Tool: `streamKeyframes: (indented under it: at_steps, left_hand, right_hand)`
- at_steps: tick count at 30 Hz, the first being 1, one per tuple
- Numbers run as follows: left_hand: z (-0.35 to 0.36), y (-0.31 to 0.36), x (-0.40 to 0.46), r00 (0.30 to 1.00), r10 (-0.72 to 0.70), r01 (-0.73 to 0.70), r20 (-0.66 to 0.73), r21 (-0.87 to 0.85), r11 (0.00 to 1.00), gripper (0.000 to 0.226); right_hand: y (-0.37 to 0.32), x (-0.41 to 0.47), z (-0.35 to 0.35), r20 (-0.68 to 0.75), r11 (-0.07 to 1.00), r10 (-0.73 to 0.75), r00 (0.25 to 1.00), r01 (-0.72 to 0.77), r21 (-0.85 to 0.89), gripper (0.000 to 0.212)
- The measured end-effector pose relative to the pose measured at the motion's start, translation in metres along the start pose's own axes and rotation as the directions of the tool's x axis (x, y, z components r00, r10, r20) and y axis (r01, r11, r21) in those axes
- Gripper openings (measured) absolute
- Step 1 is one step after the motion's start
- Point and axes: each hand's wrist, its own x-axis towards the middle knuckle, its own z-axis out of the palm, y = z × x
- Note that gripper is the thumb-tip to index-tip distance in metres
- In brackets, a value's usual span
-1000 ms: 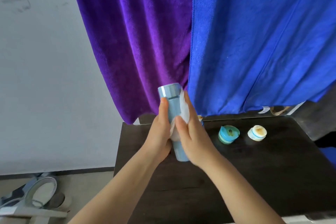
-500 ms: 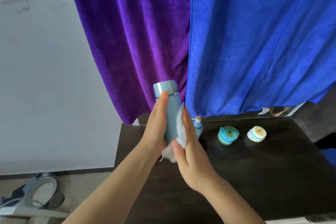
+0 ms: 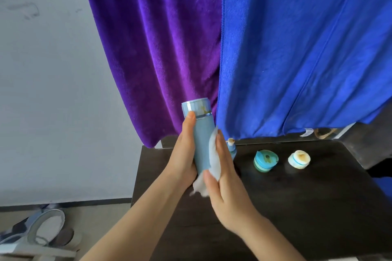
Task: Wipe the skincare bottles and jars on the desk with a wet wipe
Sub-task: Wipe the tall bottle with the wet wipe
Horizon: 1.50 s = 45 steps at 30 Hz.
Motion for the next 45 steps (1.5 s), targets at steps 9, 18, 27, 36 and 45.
streamKeyframes:
  at_steps: [9, 18, 27, 36, 45]
  left_hand:
    - [0.011, 0.011, 0.005, 0.998, 0.048, -0.049, -0.043, -0.014, 0.999, 0.045]
    - [0.013, -0.002, -0.004, 0.999, 0.046, -0.046, -0.012, -0.009, 0.999, 0.043]
    - [0.018, 0.023, 0.004, 0.999, -0.001, 0.000, -0.039, -0.032, 0.999, 0.056]
    - [0.021, 0.008, 0.002, 0.963, 0.199, -0.158, -0.183, 0.219, 0.963, 0.012]
    - [0.019, 0.006, -0.002, 0.982, 0.190, -0.188, -0.010, 0.067, 0.980, 0.032]
  right_hand:
    - [-0.005, 0.023, -0.009, -0.009, 0.994, 0.038, 0.999, -0.036, 0.104, 0.061]
    - [-0.008, 0.032, -0.014, -0.041, 0.994, 0.073, 0.996, -0.069, 0.088, 0.053]
    - [-0.001, 0.007, -0.005, -0.073, 0.975, 0.085, 0.994, -0.068, 0.213, 0.053]
    - [-0.004, 0.011, 0.000, -0.088, 0.990, 0.140, 0.986, -0.142, -0.022, 0.058]
    - [-0.013, 0.056, -0.023, -0.007, 0.997, 0.057, 0.998, -0.056, 0.045, 0.053]
